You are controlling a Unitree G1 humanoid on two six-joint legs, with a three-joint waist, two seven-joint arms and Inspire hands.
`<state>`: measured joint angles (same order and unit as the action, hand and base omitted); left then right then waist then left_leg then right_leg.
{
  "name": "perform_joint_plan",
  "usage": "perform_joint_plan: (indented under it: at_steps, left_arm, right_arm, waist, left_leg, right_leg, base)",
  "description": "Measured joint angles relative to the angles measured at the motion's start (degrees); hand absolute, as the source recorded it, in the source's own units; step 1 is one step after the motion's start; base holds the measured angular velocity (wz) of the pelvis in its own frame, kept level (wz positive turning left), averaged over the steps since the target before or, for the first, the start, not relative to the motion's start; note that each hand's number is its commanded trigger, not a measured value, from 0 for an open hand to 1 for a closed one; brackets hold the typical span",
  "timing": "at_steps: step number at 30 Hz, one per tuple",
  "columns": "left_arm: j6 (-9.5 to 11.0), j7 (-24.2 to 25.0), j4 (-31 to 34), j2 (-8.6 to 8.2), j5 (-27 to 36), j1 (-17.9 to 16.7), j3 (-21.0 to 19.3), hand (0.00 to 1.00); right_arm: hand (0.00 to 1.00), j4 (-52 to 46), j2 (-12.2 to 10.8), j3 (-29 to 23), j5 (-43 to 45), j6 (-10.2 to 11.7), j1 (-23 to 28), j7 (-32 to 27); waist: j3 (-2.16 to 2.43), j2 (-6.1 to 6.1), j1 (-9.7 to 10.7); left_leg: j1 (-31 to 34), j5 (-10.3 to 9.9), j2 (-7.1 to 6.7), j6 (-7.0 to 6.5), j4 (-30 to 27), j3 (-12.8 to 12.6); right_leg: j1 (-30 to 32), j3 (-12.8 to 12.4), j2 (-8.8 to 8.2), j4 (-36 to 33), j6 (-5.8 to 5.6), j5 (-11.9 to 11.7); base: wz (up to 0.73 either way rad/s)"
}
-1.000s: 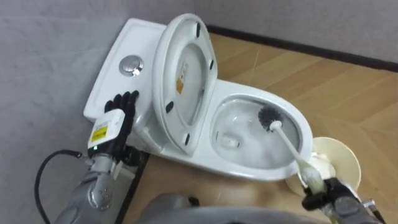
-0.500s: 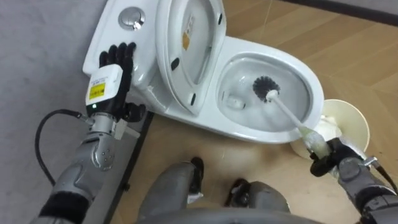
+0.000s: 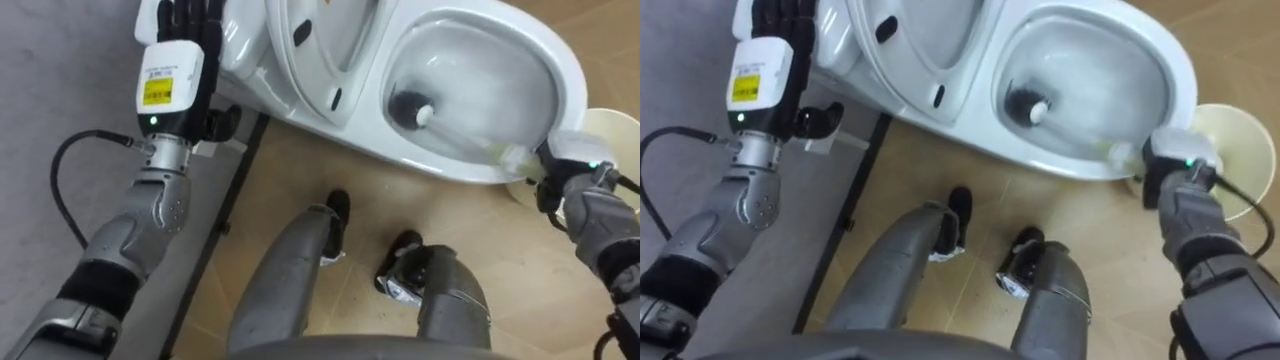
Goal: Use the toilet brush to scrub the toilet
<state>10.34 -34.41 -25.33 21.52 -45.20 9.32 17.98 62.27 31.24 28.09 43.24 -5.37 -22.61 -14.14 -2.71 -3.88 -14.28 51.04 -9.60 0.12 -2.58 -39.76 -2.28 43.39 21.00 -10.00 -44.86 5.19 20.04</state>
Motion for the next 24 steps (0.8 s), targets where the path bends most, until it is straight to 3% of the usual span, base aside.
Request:
perform_joint_plan:
  at_steps: [8, 11, 14, 16, 19, 24]
  left_arm:
    - [0.1, -3.4, 0.1, 2.61, 0.4, 2.2, 0.9, 0.0]
    - [0.0, -4.4, 0.7, 3.46, 1.8, 2.6, 1.2, 0.0]
    - [0.0, -5.0, 2.3, 5.42, 3.2, 2.6, 1.8, 0.0]
    - [0.0, -5.6, 3.0, 6.53, 3.9, 2.5, 2.1, 0.0]
    - [-1.2, -6.2, 4.1, 6.78, 4.2, 2.4, 2.1, 0.0]
    - [-3.4, -6.0, 4.6, 6.87, 4.2, 2.5, 2.1, 0.0]
  right_arm:
    - [1.0, -1.9, 2.0, 3.3, 1.3, -2.0, -3.7, -2.2]
    - [1.0, -2.9, 2.7, 4.3, -2.0, -2.2, -4.8, -2.2]
    - [1.0, -2.9, 2.9, 4.4, -8.4, -2.2, -5.8, -2.4]
    - [1.0, -2.2, 2.9, 4.4, -16.1, -2.0, -6.3, -3.0]
    - [1.0, -1.6, 2.8, 4.3, -22.0, -1.6, -7.4, -3.2]
    - [1.0, 0.0, 2.1, 2.8, -23.7, -1.5, -9.8, -4.1]
  waist:
    - [-0.08, -0.02, -0.4]
    - [-0.23, 0.2, -0.3]
    - [-0.62, 0.85, -0.2]
    - [-0.86, 1.22, -0.1]
    - [-1.08, 2.15, 0.3]
    - [-1.24, 2.41, 2.5]
  left_leg:
    - [4.9, 0.1, 0.12, 0.52, -2.0, 0.5]
    - [6.3, 0.3, 0.02, 0.84, -2.0, 0.7]
    - [7.4, 0.6, -0.02, 1.15, -1.9, 0.7]
    - [7.9, 0.9, -0.03, 1.25, -2.1, 0.7]
    - [8.5, 1.0, -0.28, 1.26, -3.0, 0.2]
    - [8.5, 1.7, -0.88, 0.55, -3.1, -0.7]
  right_leg:
    - [4.7, 0.4, -0.02, -2.3, 1.03, 0.5]
    - [6.1, 0.7, -0.16, -2.9, 1.42, 0.7]
    - [7.4, 0.8, -0.36, -3.4, 1.81, 0.8]
    - [8.1, 0.7, -0.52, -3.9, 2.04, 0.9]
    - [9.0, 0.4, -1.17, -5.1, 2.23, 1.3]
    - [9.9, -0.1, -2.89, -7.1, 2.03, 1.8]
  base:
    - [0.01]
    - [0.06]
    - [0.04]
    - [0.0]
    - [0.0]
    - [0.07]
